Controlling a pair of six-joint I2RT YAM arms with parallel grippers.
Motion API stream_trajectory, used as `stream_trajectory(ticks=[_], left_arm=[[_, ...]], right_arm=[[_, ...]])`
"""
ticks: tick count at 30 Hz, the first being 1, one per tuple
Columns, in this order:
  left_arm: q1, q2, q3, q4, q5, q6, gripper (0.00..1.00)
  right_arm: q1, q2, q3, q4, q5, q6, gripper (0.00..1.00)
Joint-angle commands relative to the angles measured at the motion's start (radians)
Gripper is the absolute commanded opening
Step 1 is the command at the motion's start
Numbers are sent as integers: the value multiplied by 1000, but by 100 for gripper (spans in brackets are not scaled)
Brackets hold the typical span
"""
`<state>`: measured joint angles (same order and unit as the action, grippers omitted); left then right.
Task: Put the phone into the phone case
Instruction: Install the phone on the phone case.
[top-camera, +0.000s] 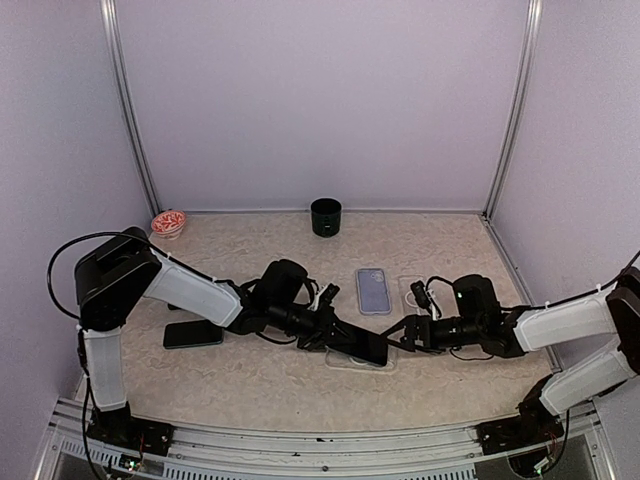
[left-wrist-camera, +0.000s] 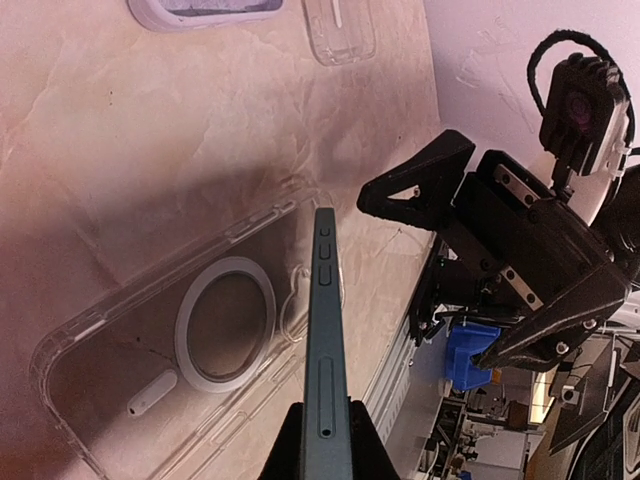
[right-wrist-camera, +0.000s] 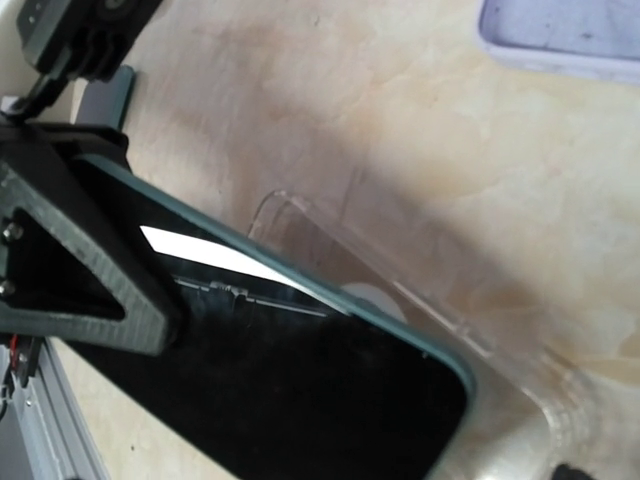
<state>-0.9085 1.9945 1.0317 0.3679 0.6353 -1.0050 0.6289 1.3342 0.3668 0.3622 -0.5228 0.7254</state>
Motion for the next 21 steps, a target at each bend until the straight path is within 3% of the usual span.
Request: stream_trajectory(ticks=[1, 13, 21], left_arm=[[-7, 11, 34, 38, -6, -14, 0], [-5, 51, 52, 39, -2, -28, 0], [2, 76, 59, 40, 6, -39, 0]], right_arm=[[21, 28, -12, 32, -3, 4, 100], [32, -40, -15, -83, 43, -6, 100], [46, 6, -21, -81, 29, -8, 99]])
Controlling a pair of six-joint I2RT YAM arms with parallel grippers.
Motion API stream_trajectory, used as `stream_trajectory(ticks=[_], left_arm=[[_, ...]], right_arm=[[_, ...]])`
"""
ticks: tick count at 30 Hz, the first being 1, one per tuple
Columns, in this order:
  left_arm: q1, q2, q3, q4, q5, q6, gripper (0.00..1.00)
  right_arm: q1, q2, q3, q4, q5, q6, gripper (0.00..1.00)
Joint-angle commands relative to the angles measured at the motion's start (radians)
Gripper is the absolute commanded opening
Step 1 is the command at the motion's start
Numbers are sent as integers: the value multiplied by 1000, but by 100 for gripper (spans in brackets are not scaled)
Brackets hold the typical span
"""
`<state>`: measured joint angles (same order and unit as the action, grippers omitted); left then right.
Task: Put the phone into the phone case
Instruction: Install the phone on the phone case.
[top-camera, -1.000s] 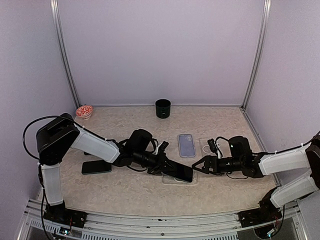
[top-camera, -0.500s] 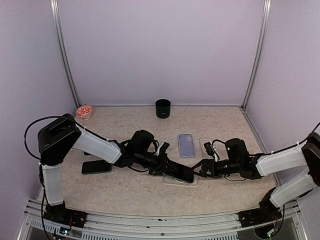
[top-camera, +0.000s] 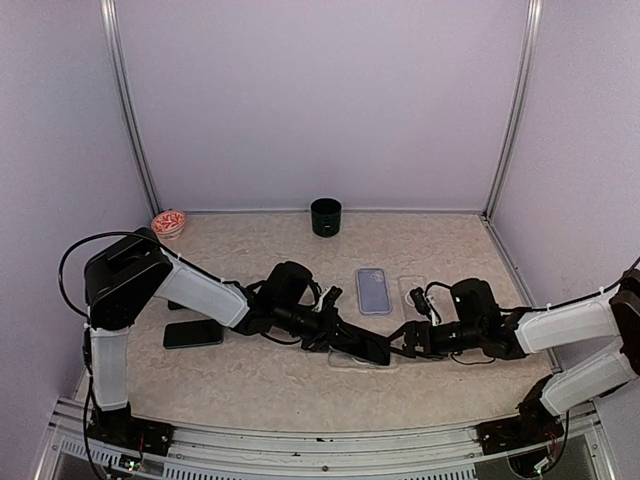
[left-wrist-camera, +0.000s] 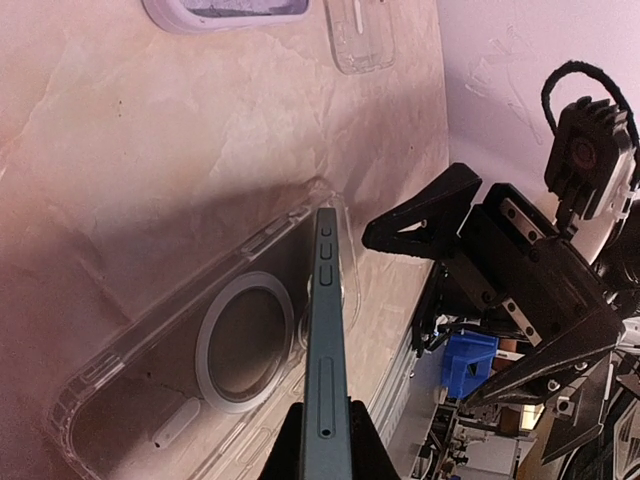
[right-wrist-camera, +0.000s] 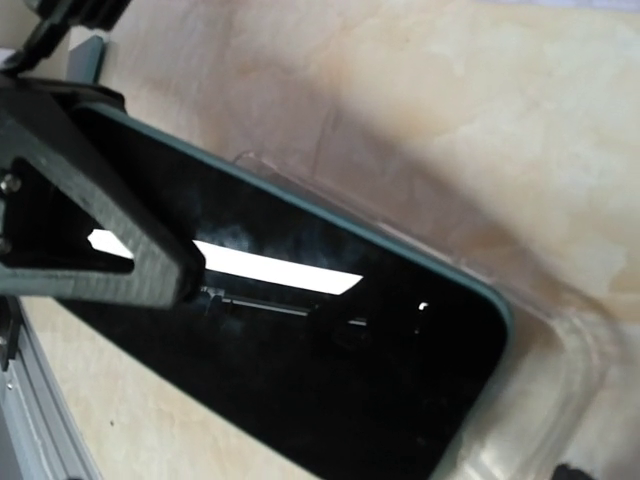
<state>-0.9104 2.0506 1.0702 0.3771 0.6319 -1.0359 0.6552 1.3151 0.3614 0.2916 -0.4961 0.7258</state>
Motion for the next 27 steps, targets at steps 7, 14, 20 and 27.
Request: stream_trajectory(ticks=[7, 14, 20, 27], left_arm=[[15, 28, 11, 38, 5, -19, 0], [28, 31, 2, 66, 6, -36, 0], [48, 33, -13, 67, 1, -26, 0], [85, 19, -47, 74, -1, -6, 0]], right_arm=[[33, 98, -1, 35, -3, -6, 99], [53, 180, 47, 59, -28, -11, 99], [72, 247, 109, 74, -56, -19, 99], [78, 326, 184, 87, -78, -32, 99]])
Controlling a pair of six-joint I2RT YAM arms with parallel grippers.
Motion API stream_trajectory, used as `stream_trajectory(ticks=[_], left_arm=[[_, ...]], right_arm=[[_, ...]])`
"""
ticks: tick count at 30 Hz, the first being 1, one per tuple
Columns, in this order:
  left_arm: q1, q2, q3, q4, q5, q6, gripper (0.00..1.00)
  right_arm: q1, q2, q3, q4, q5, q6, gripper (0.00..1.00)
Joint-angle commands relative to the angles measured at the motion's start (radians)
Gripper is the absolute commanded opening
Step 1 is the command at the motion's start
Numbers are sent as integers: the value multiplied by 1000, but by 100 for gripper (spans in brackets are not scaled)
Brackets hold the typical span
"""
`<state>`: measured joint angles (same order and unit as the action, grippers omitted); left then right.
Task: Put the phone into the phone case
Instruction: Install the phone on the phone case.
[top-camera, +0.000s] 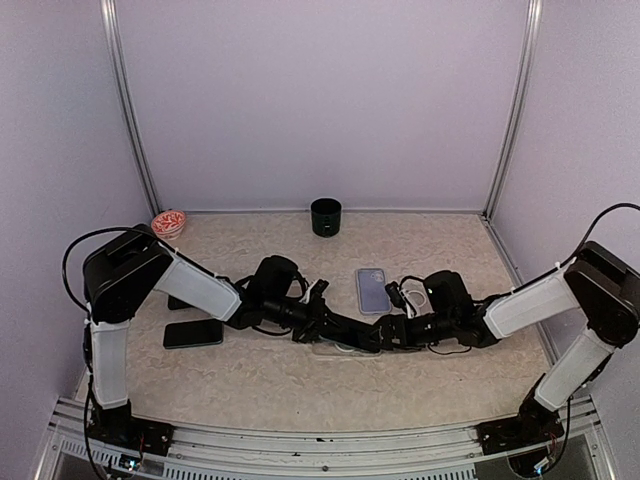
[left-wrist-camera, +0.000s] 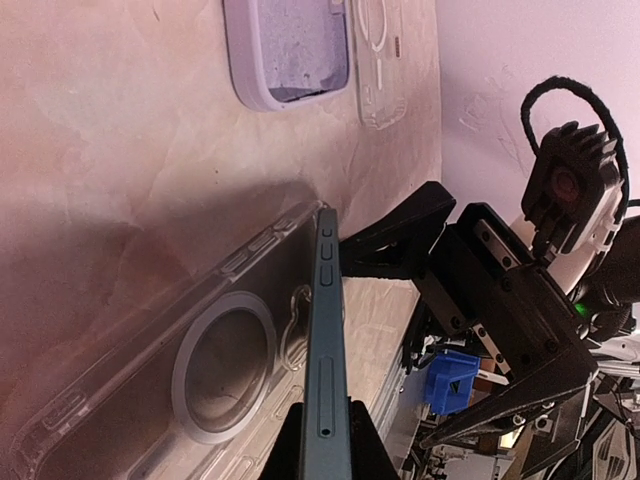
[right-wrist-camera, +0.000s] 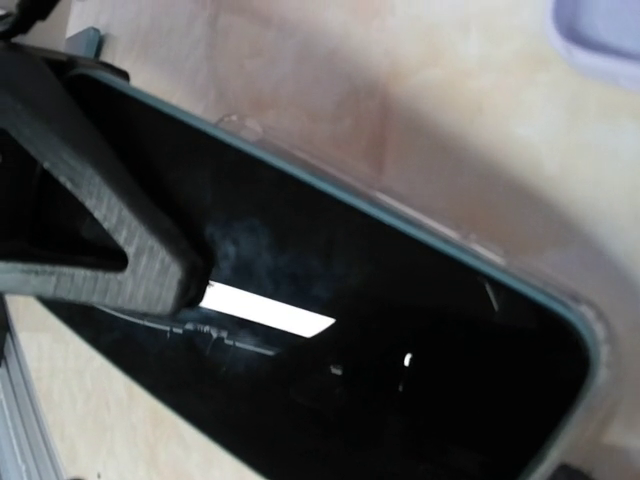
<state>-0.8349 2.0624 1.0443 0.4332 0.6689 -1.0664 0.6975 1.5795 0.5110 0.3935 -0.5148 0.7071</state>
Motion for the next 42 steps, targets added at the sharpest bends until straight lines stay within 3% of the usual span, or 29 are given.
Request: stream_trajectory(ticks=[1, 20, 42], left_arm=[[15, 6, -24, 16, -37, 29, 0], [46, -14, -62, 8, -40, 60, 0], [30, -15, -92, -85, 21, -70, 0]], right_arm=[[37, 73, 43, -14, -62, -16, 99], [42, 171, 149, 19, -96, -16, 98], [59, 159, 147, 13, -74, -14, 98]])
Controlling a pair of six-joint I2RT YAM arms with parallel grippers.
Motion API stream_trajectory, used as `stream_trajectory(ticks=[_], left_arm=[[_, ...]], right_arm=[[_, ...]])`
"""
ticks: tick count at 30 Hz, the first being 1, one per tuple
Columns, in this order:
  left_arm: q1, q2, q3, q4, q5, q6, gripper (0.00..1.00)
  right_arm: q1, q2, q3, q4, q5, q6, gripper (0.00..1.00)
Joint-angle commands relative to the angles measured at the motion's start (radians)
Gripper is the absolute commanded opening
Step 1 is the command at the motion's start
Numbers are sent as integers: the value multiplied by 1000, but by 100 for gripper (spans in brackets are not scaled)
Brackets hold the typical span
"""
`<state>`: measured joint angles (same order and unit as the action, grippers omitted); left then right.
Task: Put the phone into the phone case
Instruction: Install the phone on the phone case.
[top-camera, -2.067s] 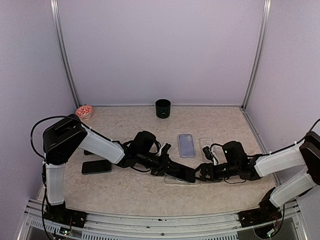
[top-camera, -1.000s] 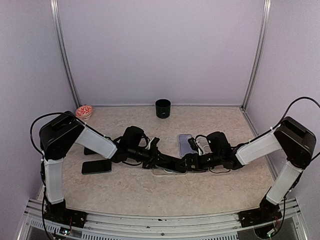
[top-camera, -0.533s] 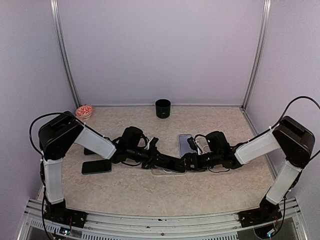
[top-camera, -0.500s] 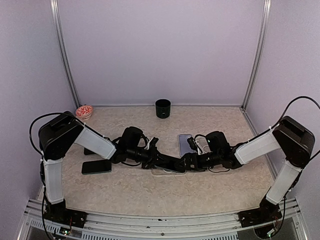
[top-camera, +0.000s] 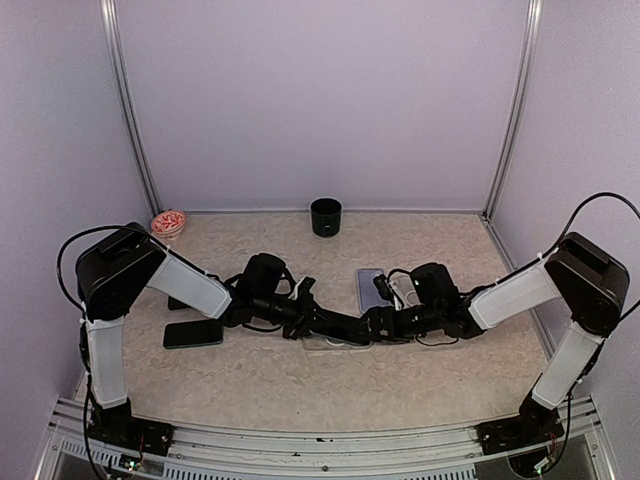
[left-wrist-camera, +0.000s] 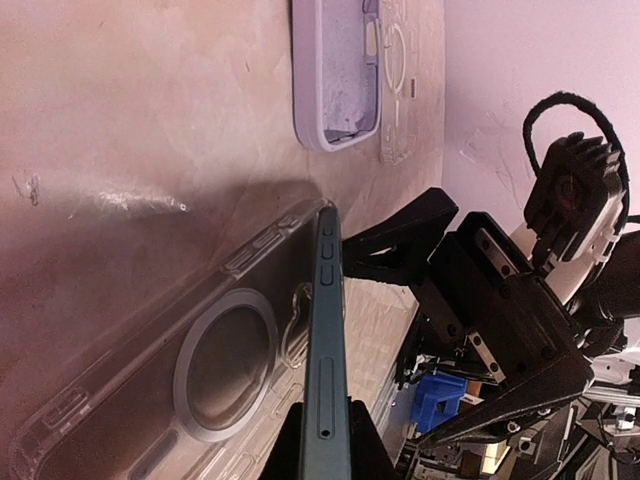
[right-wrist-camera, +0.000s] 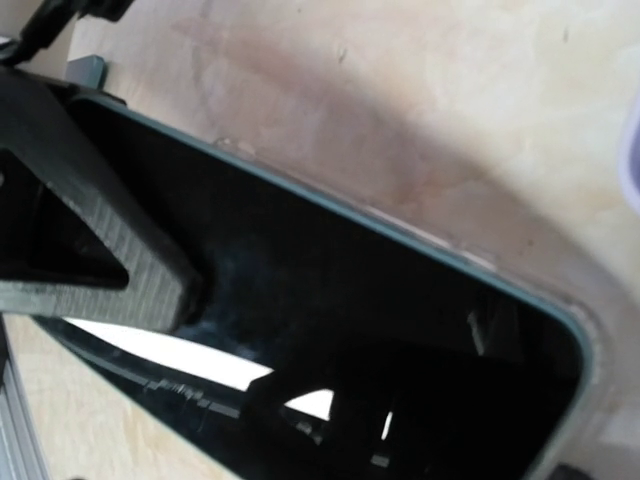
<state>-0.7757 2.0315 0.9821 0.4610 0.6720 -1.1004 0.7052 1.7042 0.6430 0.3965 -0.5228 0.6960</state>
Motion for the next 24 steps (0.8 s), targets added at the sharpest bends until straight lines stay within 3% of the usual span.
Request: stream_trajectory(ticks=[1, 24], left_arm=[[-30, 17, -31, -112, 20, -44, 0], [-51, 71, -76, -34, 40, -207, 0]], right_arm=[[51, 34, 15, 12, -65, -3, 98], [72, 25, 30, 9, -75, -5, 99]])
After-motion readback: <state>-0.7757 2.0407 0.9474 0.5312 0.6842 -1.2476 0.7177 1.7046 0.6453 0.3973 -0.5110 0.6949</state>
